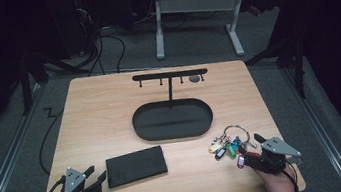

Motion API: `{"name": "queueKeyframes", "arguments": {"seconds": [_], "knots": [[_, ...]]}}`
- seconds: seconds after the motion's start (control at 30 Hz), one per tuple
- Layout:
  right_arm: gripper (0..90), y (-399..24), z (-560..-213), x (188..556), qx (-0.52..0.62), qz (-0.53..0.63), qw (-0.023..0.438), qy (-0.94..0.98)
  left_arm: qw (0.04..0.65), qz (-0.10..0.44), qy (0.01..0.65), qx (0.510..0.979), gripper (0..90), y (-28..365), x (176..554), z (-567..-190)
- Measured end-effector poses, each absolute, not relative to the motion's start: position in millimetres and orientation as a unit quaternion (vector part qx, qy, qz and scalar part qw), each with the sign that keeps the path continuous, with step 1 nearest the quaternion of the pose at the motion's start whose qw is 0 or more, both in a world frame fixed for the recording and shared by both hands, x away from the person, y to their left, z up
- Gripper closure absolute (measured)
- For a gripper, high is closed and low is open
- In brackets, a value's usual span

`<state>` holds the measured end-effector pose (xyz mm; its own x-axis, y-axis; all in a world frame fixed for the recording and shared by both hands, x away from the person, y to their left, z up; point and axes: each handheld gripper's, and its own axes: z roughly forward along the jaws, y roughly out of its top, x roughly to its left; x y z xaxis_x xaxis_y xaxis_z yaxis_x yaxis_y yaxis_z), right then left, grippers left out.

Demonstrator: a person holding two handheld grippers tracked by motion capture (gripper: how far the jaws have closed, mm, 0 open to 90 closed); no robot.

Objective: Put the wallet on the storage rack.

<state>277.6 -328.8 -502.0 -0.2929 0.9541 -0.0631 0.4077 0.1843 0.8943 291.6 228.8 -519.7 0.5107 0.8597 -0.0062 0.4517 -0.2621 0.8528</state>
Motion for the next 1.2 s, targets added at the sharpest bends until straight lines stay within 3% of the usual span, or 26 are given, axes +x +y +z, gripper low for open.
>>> {"name": "queueKeyframes", "arguments": {"seconds": [0.43, 0.73, 1.2], "knots": [[27.4, -337, -506, 286, 0.504, 0.423, 0.316, 0.683, 0.395, 0.244, 0.433, 0.773, 59.1, 226, 293, -528], [28.3, -330, -504, 290, 0.486, 0.438, 0.319, 0.686, 0.385, 0.246, 0.438, 0.774, 58.6, 233, 288, -526], [30.2, -324, -505, 292, 0.476, 0.439, 0.316, 0.693, 0.365, 0.234, 0.425, 0.795, 81.6, 230, 285, -528]]}}
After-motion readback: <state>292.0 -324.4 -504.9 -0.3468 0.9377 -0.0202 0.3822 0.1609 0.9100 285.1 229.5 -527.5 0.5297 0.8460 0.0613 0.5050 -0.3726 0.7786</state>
